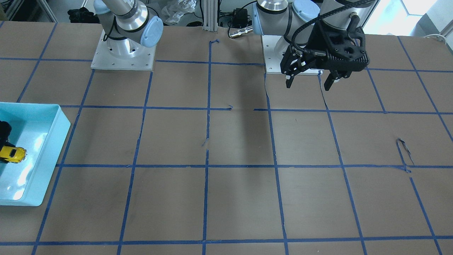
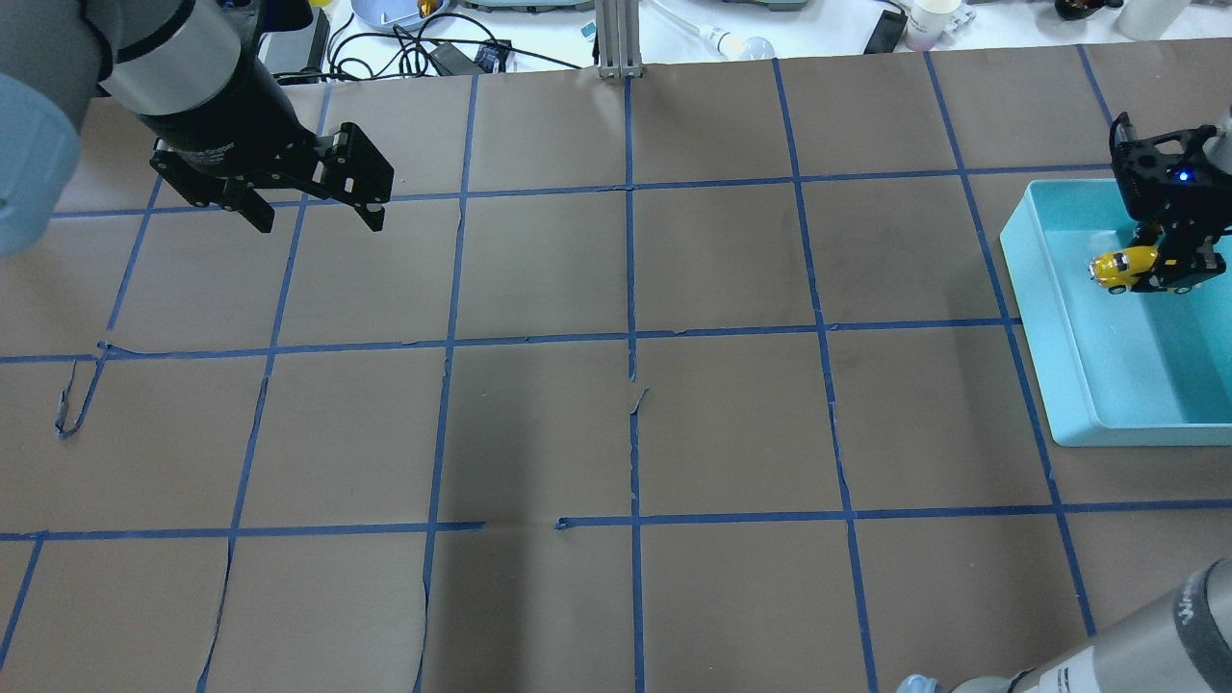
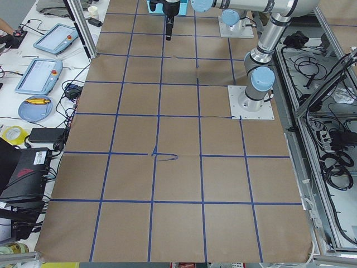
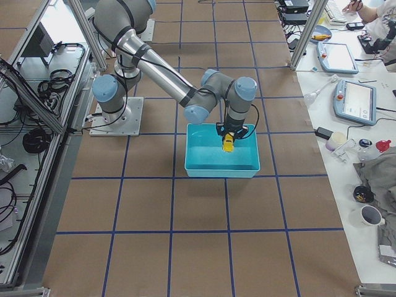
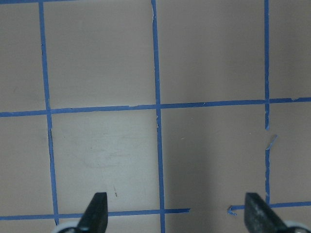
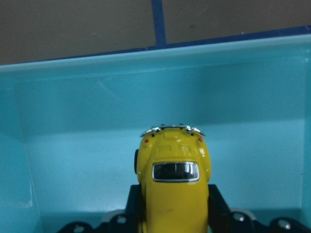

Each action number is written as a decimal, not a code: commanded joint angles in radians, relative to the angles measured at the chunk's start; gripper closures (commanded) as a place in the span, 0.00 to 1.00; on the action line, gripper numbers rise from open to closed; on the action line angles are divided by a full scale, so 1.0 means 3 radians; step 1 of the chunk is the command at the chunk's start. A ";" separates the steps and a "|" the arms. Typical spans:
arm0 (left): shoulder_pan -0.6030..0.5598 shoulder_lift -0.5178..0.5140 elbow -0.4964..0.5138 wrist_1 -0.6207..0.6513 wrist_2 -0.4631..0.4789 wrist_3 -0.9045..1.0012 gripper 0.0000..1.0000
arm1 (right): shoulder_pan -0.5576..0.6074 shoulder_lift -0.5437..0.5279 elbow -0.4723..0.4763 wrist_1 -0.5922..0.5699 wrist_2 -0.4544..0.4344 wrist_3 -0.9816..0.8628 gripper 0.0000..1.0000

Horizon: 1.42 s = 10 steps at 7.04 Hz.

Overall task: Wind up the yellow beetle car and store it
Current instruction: 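Carry the car with the right gripper over the light-blue bin and lower it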

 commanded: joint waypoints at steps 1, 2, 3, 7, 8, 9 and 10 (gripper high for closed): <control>0.0000 0.0000 -0.0001 0.0000 0.0000 0.0000 0.00 | -0.0039 0.0110 0.0077 -0.0001 -0.0004 -0.0090 0.99; 0.0000 0.0000 -0.0001 0.0000 0.0000 0.0000 0.00 | -0.0039 0.0120 0.0093 0.0009 -0.0004 -0.0090 0.89; 0.0000 0.0000 -0.0001 0.0000 0.0000 0.0000 0.00 | -0.0039 0.0136 0.0128 -0.0001 0.0001 -0.0080 0.83; 0.0000 0.0000 -0.0001 0.0000 0.0000 0.0000 0.00 | -0.0039 0.0136 0.0129 0.0004 0.0093 -0.0049 0.00; 0.0000 0.0000 -0.0001 0.0000 0.0000 0.0000 0.00 | -0.0039 0.0121 0.0123 -0.0001 0.0073 -0.0039 0.00; 0.0000 0.0000 -0.0001 0.0000 0.0000 0.0000 0.00 | -0.0039 0.0090 0.0113 0.0019 0.0033 0.0063 0.00; 0.0000 0.0000 -0.0006 0.0000 0.0000 0.0000 0.00 | -0.0039 -0.0022 0.0103 0.0060 0.0022 0.0342 0.00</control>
